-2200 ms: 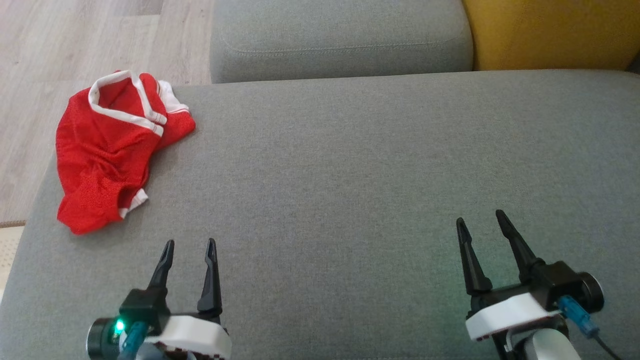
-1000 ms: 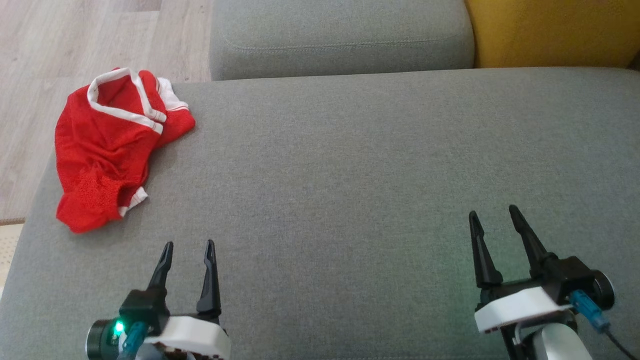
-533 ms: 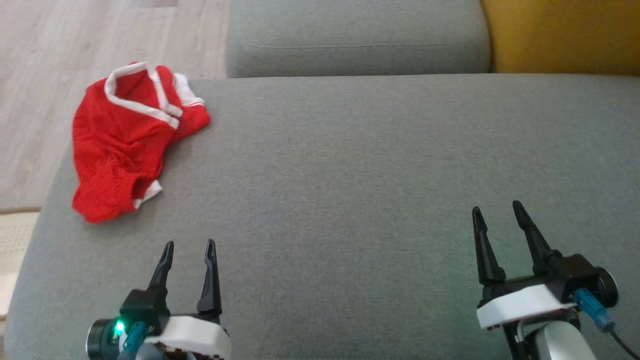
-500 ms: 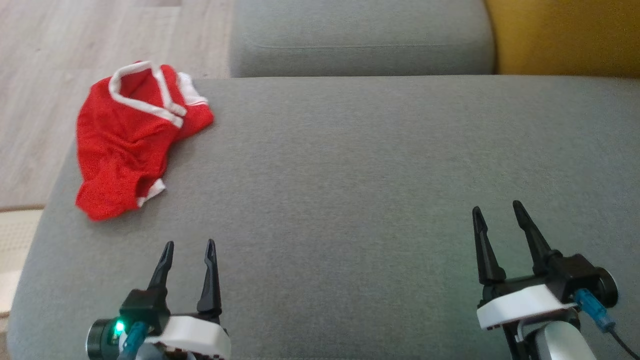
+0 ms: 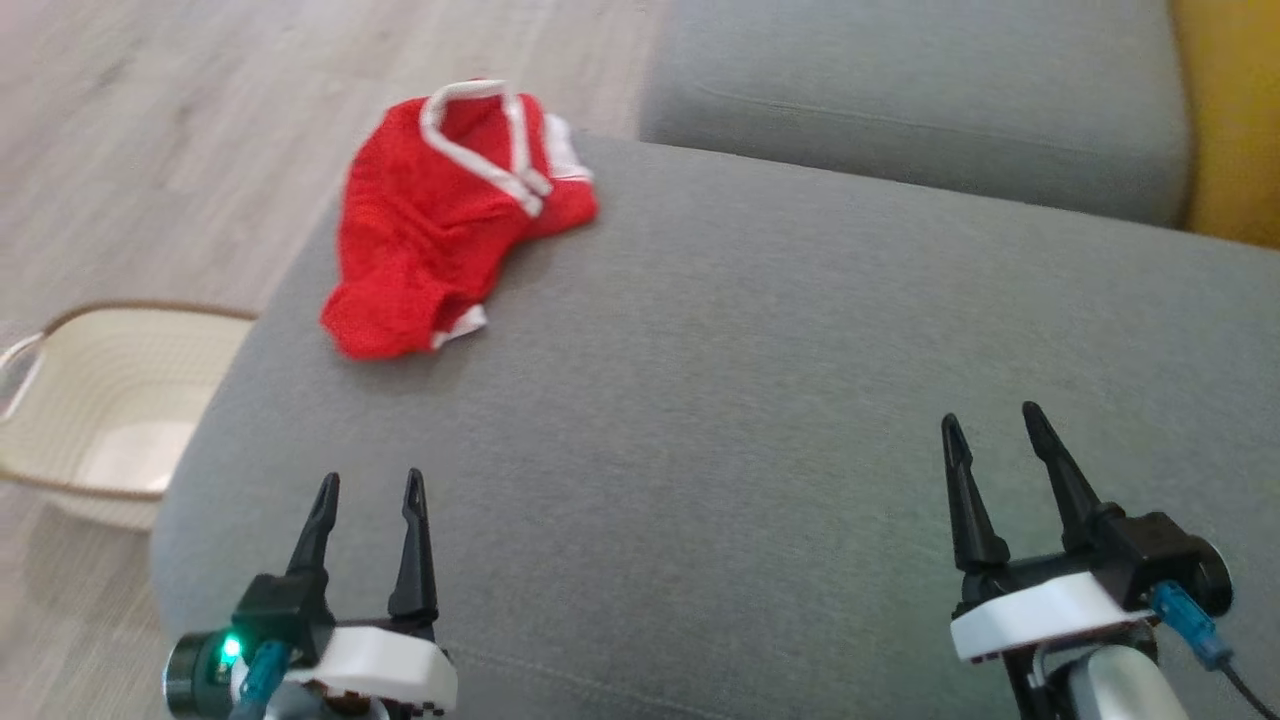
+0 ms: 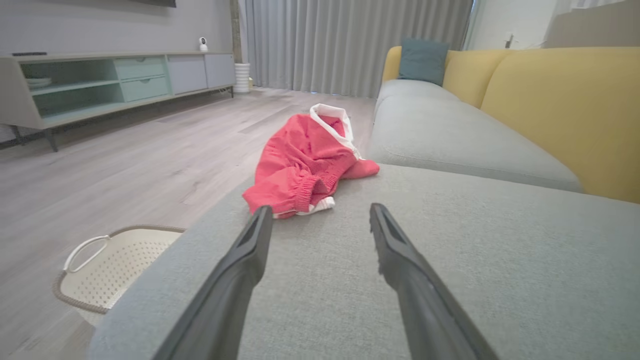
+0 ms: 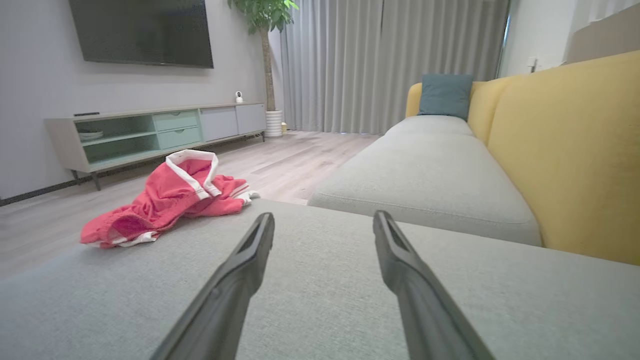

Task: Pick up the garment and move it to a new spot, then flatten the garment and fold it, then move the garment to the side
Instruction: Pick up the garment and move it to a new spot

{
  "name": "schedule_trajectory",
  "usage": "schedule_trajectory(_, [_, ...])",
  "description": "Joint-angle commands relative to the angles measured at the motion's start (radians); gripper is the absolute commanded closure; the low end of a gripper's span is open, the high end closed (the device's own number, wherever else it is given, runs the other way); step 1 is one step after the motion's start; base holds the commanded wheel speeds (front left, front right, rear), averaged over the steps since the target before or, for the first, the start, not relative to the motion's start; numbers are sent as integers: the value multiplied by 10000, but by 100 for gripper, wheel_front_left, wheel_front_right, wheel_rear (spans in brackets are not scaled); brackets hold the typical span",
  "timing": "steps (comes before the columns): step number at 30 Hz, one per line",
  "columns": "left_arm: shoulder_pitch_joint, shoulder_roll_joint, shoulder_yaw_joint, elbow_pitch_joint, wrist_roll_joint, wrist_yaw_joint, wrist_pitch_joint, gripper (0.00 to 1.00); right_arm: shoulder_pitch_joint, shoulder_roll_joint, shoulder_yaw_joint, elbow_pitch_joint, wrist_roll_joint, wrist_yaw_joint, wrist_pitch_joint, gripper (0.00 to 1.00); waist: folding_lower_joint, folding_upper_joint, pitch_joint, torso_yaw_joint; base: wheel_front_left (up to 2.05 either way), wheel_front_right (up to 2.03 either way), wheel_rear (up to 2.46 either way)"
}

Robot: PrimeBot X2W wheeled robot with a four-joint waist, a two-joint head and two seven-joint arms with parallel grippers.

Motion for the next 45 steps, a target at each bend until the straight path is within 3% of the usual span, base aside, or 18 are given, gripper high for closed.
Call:
schedule_trajectory(1, [-385, 41, 342, -369, 108, 29, -122, 0, -230, -81, 252, -331, 93, -9, -109, 0, 0, 0, -41, 497, 0, 0, 0])
schedule_trajectory(12, [-307, 41, 673, -511, 185, 52, -122, 0, -254, -81, 246, -256, 135, -9, -109, 0, 0, 0, -38, 1441, 0, 0, 0])
schedule_trajectory(22, [-338, 163, 1051, -700, 199, 47, -122, 0, -333, -81, 302, -285, 106, -9, -109, 0, 0, 0, 148, 1531, 0, 0, 0])
schedule_trajectory(32, [-2420, 1222, 1428, -591, 456, -542, -122, 0, -855, -81, 98, -560, -381, -9, -109, 0, 0, 0, 1298, 1021, 0, 0, 0])
schedule_trajectory(39, [-5137, 1894, 1133, 1042, 579, -1265, 704, 0, -1465, -81, 104, -777, -938, -9, -109, 0, 0, 0, 2725, 398, 0, 0, 0])
schedule_trajectory(45, [-6917, 2006, 884, 2921, 308, -1820, 2135, 0, -1894, -81, -95, -973, -1366, -9, -109, 0, 0, 0, 3791, -102, 0, 0, 0])
